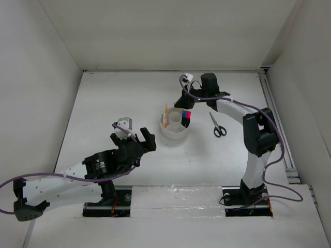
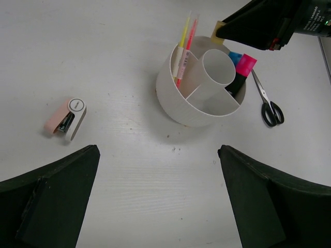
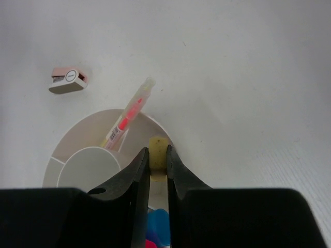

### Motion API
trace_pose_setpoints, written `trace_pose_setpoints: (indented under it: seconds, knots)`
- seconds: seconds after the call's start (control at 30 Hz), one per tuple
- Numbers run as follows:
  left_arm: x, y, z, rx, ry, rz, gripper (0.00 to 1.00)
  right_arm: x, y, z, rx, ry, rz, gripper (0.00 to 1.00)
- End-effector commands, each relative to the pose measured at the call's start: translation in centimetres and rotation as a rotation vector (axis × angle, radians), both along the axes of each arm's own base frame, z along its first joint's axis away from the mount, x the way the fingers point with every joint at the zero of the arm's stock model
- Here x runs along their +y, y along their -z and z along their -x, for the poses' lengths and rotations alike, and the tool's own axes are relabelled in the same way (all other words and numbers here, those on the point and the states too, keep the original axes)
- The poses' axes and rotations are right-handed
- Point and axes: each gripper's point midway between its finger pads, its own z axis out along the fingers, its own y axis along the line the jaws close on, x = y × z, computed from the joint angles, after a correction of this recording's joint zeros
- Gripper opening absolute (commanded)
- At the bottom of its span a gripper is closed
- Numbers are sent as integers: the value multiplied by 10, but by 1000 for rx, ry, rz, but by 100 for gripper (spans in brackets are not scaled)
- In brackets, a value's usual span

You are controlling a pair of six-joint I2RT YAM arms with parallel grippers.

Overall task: Sort the stationery into containers
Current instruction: Place the stationery in the storage box.

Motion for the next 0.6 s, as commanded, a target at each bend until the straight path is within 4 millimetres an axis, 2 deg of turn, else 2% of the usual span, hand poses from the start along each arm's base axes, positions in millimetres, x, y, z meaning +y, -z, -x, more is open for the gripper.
trace_pose_setpoints:
  seconds: [0.0,0.3,0.33,0.4,0.57]
  knots:
    - [2,-7,-3,-23,-25,16,100,15,-12,8,-54,-61,9,0]
    - [0,-1,-4,-14,-25,-10,100,14,-5,12,-46,-60,43,1]
    - [0,-1,-4,-14,-25,-10,100,14,-9,12,-55,-60,40,3]
    - [0,-1,-4,-14,-25,-10,100,12,-3,13,-40,-52,52,7]
    - [-1,-3,-4,-18,-22,-9,100,11,-12,13,-60,-43,49,30]
